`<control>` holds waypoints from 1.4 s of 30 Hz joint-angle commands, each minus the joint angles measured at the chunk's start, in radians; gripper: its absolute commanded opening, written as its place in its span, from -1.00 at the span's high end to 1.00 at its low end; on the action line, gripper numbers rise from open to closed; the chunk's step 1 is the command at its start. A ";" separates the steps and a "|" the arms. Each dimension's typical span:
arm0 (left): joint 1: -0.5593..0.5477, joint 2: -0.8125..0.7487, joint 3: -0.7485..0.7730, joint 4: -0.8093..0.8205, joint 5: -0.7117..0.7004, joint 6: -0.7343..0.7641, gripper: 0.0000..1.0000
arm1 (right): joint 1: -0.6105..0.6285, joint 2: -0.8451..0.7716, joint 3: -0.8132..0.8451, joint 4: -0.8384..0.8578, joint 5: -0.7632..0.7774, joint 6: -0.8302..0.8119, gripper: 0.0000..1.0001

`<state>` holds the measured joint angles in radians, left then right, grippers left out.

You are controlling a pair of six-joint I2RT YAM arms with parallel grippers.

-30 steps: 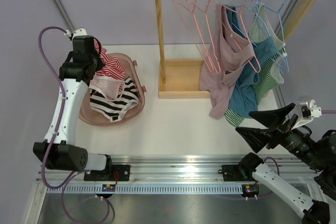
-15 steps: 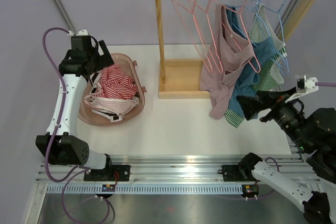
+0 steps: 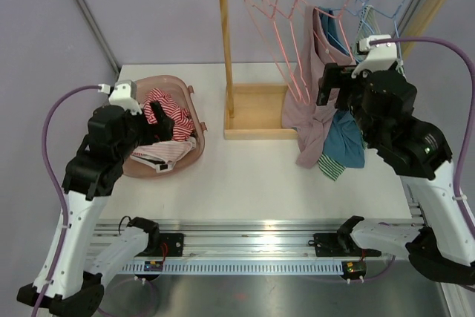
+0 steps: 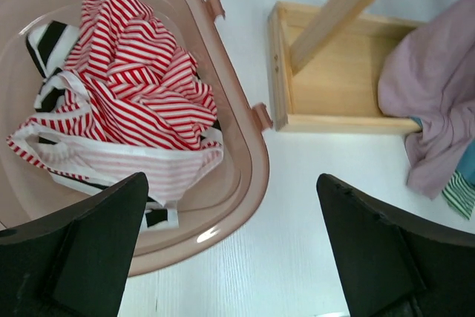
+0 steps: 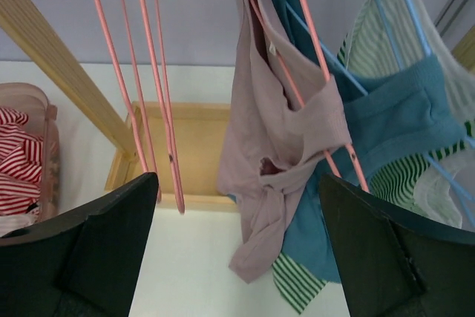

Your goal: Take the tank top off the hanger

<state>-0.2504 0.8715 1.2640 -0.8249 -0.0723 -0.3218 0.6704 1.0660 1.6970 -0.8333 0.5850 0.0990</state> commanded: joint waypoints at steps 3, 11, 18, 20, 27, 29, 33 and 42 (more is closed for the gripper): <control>-0.111 -0.092 -0.120 0.052 -0.058 0.007 -0.98 | -0.061 0.171 0.227 0.043 0.038 -0.165 -0.93; -0.173 -0.154 -0.242 0.104 -0.008 0.018 -0.98 | -0.278 0.417 0.475 -0.053 -0.207 -0.208 -0.96; -0.173 -0.167 -0.291 0.101 0.002 0.058 -0.98 | -0.374 0.534 0.546 -0.063 -0.349 -0.183 -0.70; -0.173 -0.175 -0.298 0.105 0.003 0.063 -0.98 | -0.394 0.549 0.553 -0.069 -0.391 -0.183 -0.62; -0.173 -0.177 -0.311 0.110 0.019 0.066 -0.98 | -0.405 0.555 0.569 -0.098 -0.524 -0.154 -0.01; -0.173 -0.180 -0.313 0.113 0.022 0.066 -0.98 | -0.407 0.563 0.570 -0.107 -0.550 -0.145 0.25; -0.173 -0.186 -0.314 0.115 0.034 0.067 -0.98 | -0.405 0.591 0.573 -0.127 -0.564 -0.137 0.81; -0.173 -0.178 -0.319 0.118 0.048 0.067 -0.98 | -0.405 0.621 0.693 -0.153 -0.626 -0.055 1.00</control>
<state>-0.4194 0.7002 0.9546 -0.7551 -0.0544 -0.2764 0.2672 1.6882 2.3177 -0.9886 0.0189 0.0032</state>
